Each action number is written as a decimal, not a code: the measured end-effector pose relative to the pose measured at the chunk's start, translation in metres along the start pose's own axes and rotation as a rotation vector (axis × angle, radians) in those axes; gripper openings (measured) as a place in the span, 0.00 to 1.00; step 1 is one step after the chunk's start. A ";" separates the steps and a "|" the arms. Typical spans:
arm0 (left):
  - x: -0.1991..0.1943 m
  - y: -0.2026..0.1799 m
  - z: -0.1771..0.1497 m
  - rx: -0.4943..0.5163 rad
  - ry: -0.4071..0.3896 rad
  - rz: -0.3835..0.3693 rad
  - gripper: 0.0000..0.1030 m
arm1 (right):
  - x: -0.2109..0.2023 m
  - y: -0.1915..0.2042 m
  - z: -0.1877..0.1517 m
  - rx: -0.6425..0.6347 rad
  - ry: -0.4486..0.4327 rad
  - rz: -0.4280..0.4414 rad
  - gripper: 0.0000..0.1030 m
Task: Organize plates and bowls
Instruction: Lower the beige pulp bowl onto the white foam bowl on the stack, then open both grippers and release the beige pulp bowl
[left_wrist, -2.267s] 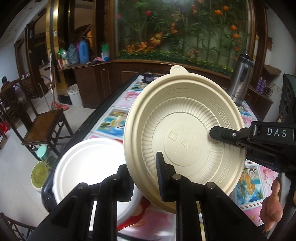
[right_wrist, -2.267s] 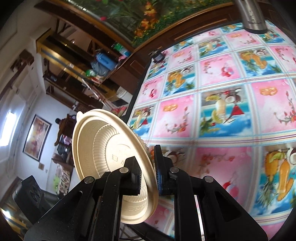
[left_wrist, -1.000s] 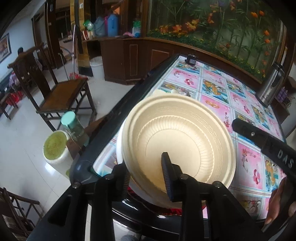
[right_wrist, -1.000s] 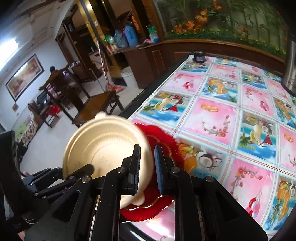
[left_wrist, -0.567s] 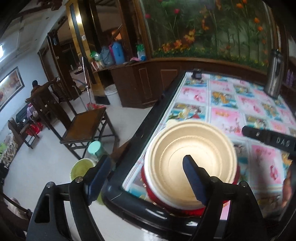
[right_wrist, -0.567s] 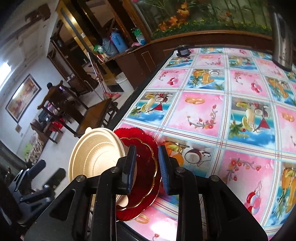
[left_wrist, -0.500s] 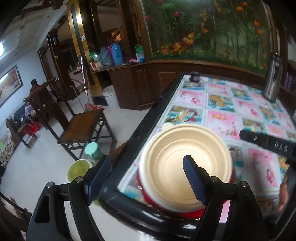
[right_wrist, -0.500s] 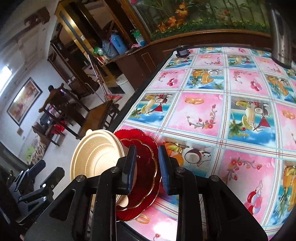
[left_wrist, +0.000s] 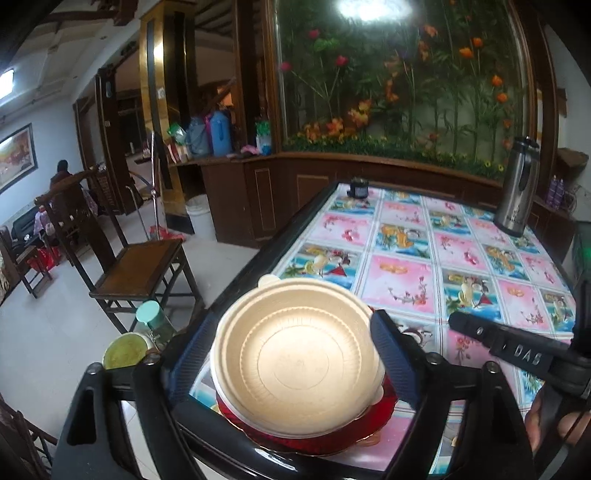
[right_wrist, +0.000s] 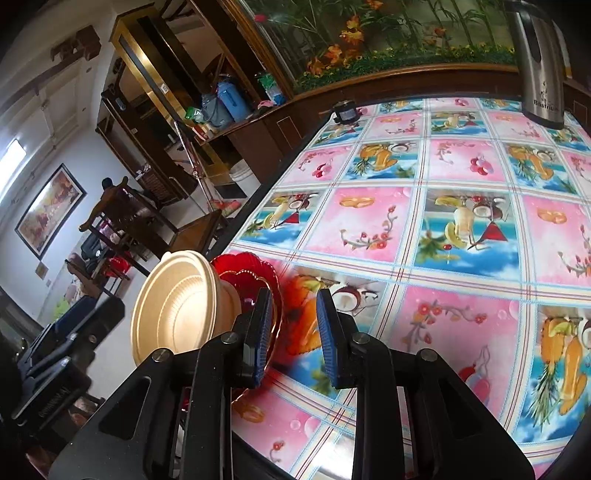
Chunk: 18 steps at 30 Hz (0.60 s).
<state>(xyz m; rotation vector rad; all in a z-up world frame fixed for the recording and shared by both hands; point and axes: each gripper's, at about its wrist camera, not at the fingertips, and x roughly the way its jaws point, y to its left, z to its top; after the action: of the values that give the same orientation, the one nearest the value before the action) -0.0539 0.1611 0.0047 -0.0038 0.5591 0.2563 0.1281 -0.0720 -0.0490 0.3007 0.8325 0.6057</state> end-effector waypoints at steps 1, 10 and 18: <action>-0.002 0.001 0.000 -0.005 -0.007 0.005 0.91 | 0.001 0.003 -0.002 -0.009 0.005 0.014 0.24; -0.011 0.013 -0.001 -0.037 -0.077 0.062 1.00 | -0.010 0.049 -0.014 -0.157 -0.036 0.083 0.24; -0.012 0.028 -0.001 -0.095 -0.079 0.065 1.00 | -0.016 0.074 -0.023 -0.250 -0.059 0.079 0.24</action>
<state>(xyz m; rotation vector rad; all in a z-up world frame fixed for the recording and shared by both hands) -0.0710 0.1848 0.0118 -0.0678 0.4689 0.3446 0.0745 -0.0229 -0.0193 0.1233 0.6822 0.7637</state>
